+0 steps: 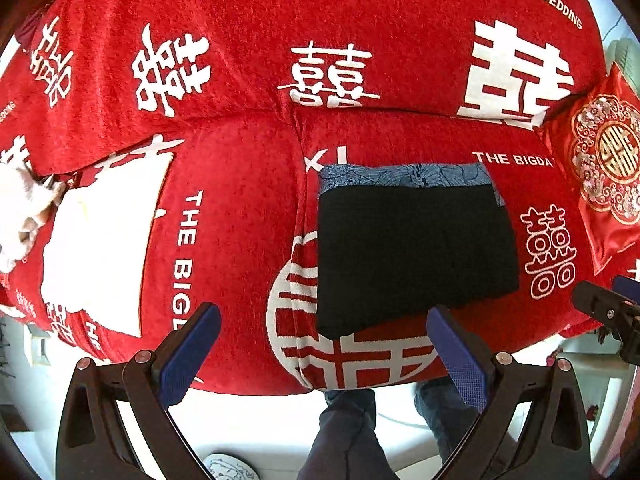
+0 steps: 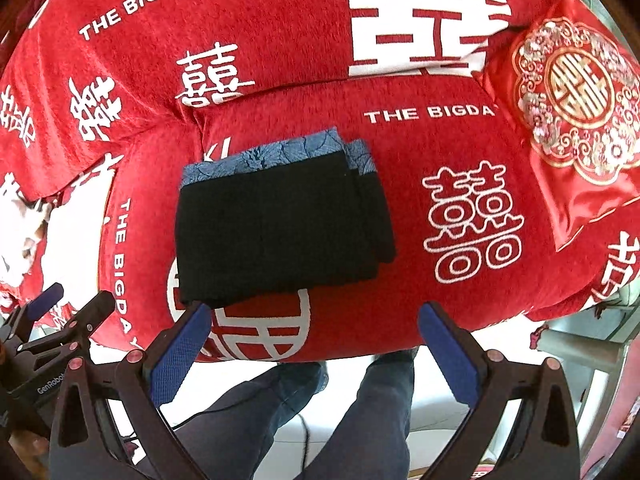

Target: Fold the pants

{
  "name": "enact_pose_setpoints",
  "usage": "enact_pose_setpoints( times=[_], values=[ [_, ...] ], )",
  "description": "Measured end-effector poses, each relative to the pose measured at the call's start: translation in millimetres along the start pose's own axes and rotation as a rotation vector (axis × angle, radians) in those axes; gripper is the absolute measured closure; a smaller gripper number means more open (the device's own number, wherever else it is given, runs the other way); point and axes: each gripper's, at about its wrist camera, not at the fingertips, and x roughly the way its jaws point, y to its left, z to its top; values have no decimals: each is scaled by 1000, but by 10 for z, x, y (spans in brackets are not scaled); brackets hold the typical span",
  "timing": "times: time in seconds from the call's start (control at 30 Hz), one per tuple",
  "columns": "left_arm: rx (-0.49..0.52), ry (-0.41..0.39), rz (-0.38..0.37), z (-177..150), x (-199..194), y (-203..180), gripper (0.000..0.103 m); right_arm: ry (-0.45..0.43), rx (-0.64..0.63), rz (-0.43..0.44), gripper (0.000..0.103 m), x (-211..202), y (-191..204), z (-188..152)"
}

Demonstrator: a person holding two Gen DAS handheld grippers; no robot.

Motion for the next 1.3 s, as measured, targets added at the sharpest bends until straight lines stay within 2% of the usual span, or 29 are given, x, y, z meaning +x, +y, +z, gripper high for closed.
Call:
enact_pose_setpoints(
  times=[0.17,0.47,0.8,1.3],
  values=[
    [-24,4,17,-4,-62,-82,0,-4,-40,-30,0,-90,-7,29],
    [-57,19,31,-48,-194,-196,0,26,-67,-5,0,-140,-100,37],
    [-32,20,39,-101,-300,-361,0,23,-103,-8,0,-189,-116,-3],
    [-40,13,43,-97,-332,-373,0,18,-119,-10,0,-221,-98,22]
  ],
)
